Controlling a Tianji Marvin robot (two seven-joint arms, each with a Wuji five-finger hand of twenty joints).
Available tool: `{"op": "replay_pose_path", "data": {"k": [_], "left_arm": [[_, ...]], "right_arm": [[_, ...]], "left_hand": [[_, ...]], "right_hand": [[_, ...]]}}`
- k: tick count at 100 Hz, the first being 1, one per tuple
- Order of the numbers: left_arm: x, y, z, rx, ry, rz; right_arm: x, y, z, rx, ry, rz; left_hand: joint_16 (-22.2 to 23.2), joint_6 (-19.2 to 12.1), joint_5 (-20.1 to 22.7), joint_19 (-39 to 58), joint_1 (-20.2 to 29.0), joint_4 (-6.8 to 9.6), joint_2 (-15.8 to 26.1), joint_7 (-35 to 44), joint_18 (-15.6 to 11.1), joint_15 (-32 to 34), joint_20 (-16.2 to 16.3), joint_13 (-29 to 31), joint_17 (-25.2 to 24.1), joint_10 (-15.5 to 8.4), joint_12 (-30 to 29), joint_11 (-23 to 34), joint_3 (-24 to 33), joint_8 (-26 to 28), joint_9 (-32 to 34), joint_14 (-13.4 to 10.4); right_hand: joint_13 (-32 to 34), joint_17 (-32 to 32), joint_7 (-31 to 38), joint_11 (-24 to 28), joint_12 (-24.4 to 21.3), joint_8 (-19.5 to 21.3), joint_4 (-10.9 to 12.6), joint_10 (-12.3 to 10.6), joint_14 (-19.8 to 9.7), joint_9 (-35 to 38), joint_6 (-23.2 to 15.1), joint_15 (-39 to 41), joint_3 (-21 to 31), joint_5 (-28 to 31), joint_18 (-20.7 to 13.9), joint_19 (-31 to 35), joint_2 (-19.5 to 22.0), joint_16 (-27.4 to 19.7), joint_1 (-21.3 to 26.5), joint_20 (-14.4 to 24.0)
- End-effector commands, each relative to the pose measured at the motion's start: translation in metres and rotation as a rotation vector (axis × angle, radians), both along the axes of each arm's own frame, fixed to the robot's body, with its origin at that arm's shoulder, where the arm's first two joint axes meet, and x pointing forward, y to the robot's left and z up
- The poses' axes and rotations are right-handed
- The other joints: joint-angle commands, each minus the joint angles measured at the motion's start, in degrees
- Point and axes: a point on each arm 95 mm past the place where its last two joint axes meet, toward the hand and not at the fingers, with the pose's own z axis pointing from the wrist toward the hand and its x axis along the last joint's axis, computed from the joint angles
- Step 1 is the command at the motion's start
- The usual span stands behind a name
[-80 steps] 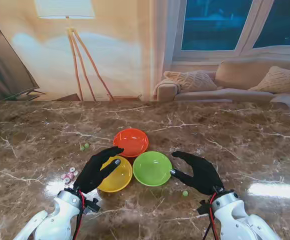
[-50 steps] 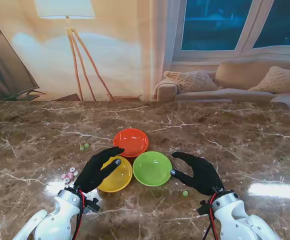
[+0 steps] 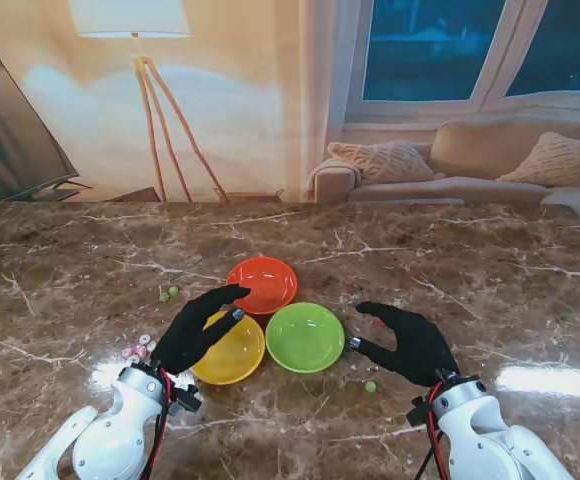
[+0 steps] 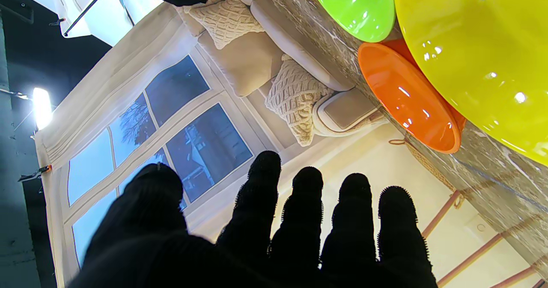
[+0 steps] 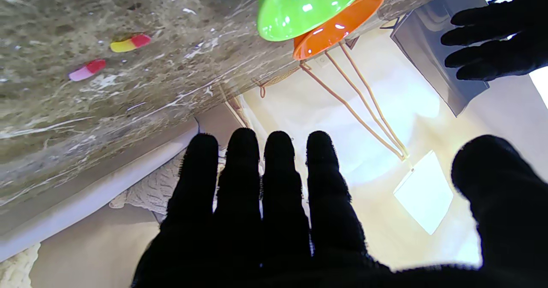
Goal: Portion candies into small dishes
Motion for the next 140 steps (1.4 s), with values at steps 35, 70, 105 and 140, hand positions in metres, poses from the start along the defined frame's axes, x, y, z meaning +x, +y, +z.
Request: {"op": "replay_pose_path", "data": {"k": [35, 70, 105, 140], "left_arm": [[0.01, -0.002, 0.005, 0.004, -0.043, 0.04], [0.019, -0.002, 0.005, -0.025, -0.06, 0.077], [0.015, 0.005, 0.008, -0.015, -0.046, 0.088], [0.013, 0.014, 0.015, 0.015, -0.068, 0.082]], "right_arm": [[-0.013, -0.009, -0.012, -0.085, 0.086, -0.035], [-0.008, -0.013, -0.018, -0.16, 0.11, -0.057], [-0.01, -0.012, -0.03, -0.264, 0.111, -0.041], [-0.018, -0.011, -0.032, -0.359, 0.094, -0.028]], "left_hand": [[-0.67, -0.21, 0.52, -1.06, -1.29, 0.95, -0.56, -0.34, -0.19, -0.6, -0.87, -0.73, -0.66, 0.16, 0.11, -0.71, -1.01, 0.28, -0.34, -1.02], [-0.68, -0.27, 0.75, -1.06, -1.08, 0.9, -0.59, -0.36, -0.13, -0.59, -0.87, -0.56, -0.6, 0.25, 0.1, -0.84, -1.03, 0.41, -0.11, -0.96], [-0.72, -0.3, 0.82, -1.1, -0.89, 0.82, -0.62, -0.4, 0.05, -0.68, -0.89, -0.5, -0.54, 0.38, 0.1, -1.02, -1.13, 0.5, 0.13, -0.87], [-0.71, -0.45, 0.79, -1.2, -0.8, 0.78, -0.53, -0.42, 0.05, -0.66, -0.94, -0.44, -0.46, 0.37, 0.14, -1.07, -1.2, 0.56, 0.17, -0.91]], "right_hand": [[0.72, 0.31, 0.77, 0.54, 0.71, 0.72, -0.72, -1.38, -1.3, 1.03, -1.32, 0.64, 4.2, -0.53, 0.43, 1.19, -3.88, 1.51, 2.51, 1.33], [0.74, 0.32, 1.23, 0.82, 0.76, 0.98, -1.72, -1.73, -1.72, 0.85, -1.84, 0.61, 4.97, -0.41, 0.1, 1.16, -6.79, 1.55, 5.98, 1.68], [1.27, 0.28, 2.08, 1.83, 0.71, 1.02, -4.35, -1.8, -1.54, 1.03, -1.95, 1.23, 8.17, 0.1, 0.98, 1.46, -16.01, 1.79, 14.48, 2.39], [4.68, 0.47, 5.32, 5.68, 3.22, 0.75, -7.95, -2.03, -0.27, 4.18, -2.31, 6.12, 22.08, 3.23, 4.8, 3.31, -28.6, 6.57, 19.79, 5.31]]}}
